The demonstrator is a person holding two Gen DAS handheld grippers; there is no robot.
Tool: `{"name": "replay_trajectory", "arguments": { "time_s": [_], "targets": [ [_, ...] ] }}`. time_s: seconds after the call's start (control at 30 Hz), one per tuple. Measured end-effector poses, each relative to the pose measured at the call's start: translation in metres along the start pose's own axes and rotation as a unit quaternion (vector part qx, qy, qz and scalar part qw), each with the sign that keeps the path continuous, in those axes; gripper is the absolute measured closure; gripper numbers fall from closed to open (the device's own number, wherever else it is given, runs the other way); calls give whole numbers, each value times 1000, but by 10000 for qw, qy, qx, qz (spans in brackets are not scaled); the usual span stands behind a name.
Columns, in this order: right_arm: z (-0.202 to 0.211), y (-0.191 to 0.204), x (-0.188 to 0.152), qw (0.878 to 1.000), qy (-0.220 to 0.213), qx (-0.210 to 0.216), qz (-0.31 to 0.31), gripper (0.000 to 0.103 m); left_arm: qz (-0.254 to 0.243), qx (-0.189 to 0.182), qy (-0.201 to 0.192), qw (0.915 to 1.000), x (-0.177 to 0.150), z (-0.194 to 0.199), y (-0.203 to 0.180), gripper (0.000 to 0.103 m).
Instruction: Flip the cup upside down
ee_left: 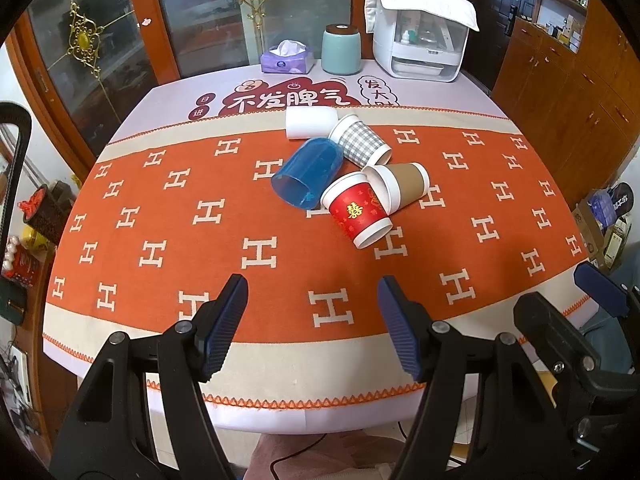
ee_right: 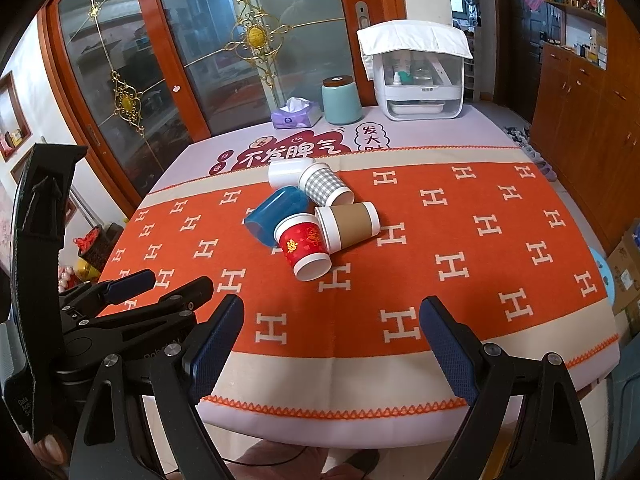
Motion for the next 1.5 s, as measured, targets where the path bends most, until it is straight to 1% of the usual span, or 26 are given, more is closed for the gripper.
{"name": "replay_trajectory", "arguments": {
  "time_s": [0.43,0.73,1.17,1.5],
  "targets": [
    [0,0,-2,10000,40,61,-45,12,-16,16,5,10000,-2,2,-1,38],
    [6,3,-2,10000,-31,86,7,12,-21,88,-46,9999,-7,10,-1,38],
    [10,6,0,9999,-55,115,33,12,18,135,-98,9999,-4,17,-1,38],
    [13,6,18,9999,-124,76,-91,12,-112,171,-173,9996,16,19,0,38]
  ]
}}
Point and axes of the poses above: each gripper's, at about its wrist camera, not at the fingertips, and z roughly against the way its jaws point, y to its left, x to its top, the point moved 3 cm from there along -z, roughly the way its jaws point, and after that the axes turned 3 degrees about -z, right-handed, at the moved point
